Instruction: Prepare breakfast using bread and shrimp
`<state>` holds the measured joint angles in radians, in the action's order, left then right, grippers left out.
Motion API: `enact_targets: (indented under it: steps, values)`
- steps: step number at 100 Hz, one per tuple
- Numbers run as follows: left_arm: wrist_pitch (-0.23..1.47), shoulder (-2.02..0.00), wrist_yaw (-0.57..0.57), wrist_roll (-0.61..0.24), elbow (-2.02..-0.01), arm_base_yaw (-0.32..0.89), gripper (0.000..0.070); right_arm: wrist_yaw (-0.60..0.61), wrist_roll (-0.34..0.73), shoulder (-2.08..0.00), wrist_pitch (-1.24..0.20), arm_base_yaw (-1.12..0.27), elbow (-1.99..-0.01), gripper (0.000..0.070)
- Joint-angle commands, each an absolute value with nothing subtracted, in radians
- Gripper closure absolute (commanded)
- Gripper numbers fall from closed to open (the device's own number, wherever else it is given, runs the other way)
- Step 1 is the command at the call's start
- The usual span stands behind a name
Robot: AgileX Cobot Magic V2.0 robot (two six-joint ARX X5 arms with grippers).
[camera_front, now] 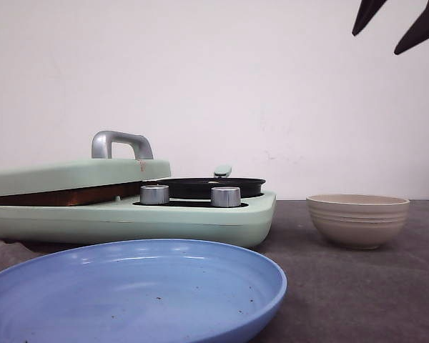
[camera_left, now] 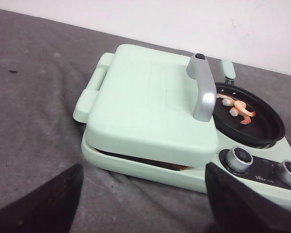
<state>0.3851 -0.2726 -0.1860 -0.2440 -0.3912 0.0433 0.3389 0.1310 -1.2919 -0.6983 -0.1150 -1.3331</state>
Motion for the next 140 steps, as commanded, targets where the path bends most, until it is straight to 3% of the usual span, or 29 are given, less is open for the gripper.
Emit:
enact_targets:
  steps: [1,12,32,41,90,114,140]
  values:
    - [0.372,-0.273,-0.184,-0.255,-0.392,0.042,0.0271,0.34,0.12,-1.291,-0.683,-0.136,-1.332,0.0347]
    - [0.372,-0.273,-0.184,-0.255,-0.392,0.042,0.0294,0.34,0.12,-1.249,-0.624,-0.171,-1.277,0.0699]
    - [0.373,-0.273,-0.189,-0.255,-0.392,0.042,0.0536,0.321,0.09,-1.095,-0.463,-0.216,-1.092,0.07]
    - [0.373,-0.273,-0.211,-0.255,-0.392,0.042,0.0697,0.307,0.088,-1.006,-0.408,-0.221,-0.996,0.07]
    - [0.37,-0.273,-0.275,-0.217,-0.385,0.043,0.07,0.307,0.107,-0.558,-0.236,-0.244,-0.549,0.07]
    - [0.323,-0.208,-0.304,-0.215,-0.308,0.042,0.07,0.306,0.212,-0.43,-0.102,-0.247,-0.317,0.07]
    - [0.388,-0.073,-0.258,-0.261,-0.287,0.042,0.07,0.277,0.215,-0.319,-0.132,-0.247,-0.209,0.07]
